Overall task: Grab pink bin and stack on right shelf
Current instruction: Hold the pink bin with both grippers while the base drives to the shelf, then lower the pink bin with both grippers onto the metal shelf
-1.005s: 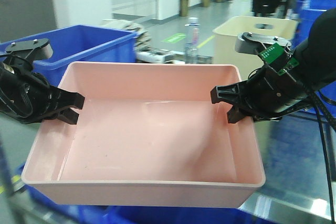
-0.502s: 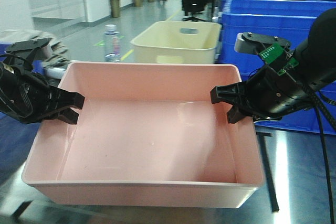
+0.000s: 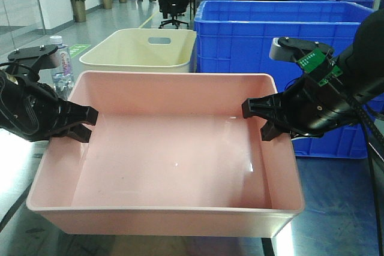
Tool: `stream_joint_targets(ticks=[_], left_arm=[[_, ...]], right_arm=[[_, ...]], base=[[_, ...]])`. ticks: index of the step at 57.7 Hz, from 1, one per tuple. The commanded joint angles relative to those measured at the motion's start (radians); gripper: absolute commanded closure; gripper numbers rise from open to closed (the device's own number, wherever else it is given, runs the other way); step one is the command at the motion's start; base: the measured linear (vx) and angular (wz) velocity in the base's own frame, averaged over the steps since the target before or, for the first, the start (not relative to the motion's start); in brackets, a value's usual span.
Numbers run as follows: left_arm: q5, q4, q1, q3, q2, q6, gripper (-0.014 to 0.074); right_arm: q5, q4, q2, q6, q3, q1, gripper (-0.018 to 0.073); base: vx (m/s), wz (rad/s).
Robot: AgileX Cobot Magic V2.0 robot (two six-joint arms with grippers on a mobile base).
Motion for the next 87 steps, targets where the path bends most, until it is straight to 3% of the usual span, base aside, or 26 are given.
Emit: stream_joint_targets(ticks=[1, 61, 71, 78, 81, 87], left_arm=[[-0.048, -0.058, -0.006, -0.032, -0.049, 0.020, 0.0598], [-0.051, -0.056, -0.006, -0.032, -0.049, 0.020, 0.0598], [-0.048, -0.054, -0.006, -0.032, -0.042, -0.013, 0.0598], [0.017, 0.059, -0.006, -0.032, -0.004, -0.089, 0.0598], [0.054, 0.130, -0.006, -0.032, 0.029, -0.109, 0.0598], [0.044, 0.144, -0.006, -0.032, 0.074, -0.111, 0.0598]], right_arm=[[-0.086, 0.007, -0.048, -0.019, -0.034, -0.007, 0.0568], [-0.095, 0.009, -0.048, -0.019, -0.034, -0.007, 0.0568], [-0.100, 0.113, -0.021, -0.089, -0.034, -0.004, 0.0568], [-0.119, 0.218, 0.041, -0.124, -0.034, -0.004, 0.0568], [-0.091, 0.205, 0.081, -0.096, -0.034, -0.004, 0.0568], [-0.045, 0.170, 0.136, -0.071, -0.034, -0.004, 0.0568]], base=[[0.05, -0.13], [0.00, -0.01], [0.00, 0.00], [0.00, 0.00], [0.00, 0.00], [0.00, 0.00]])
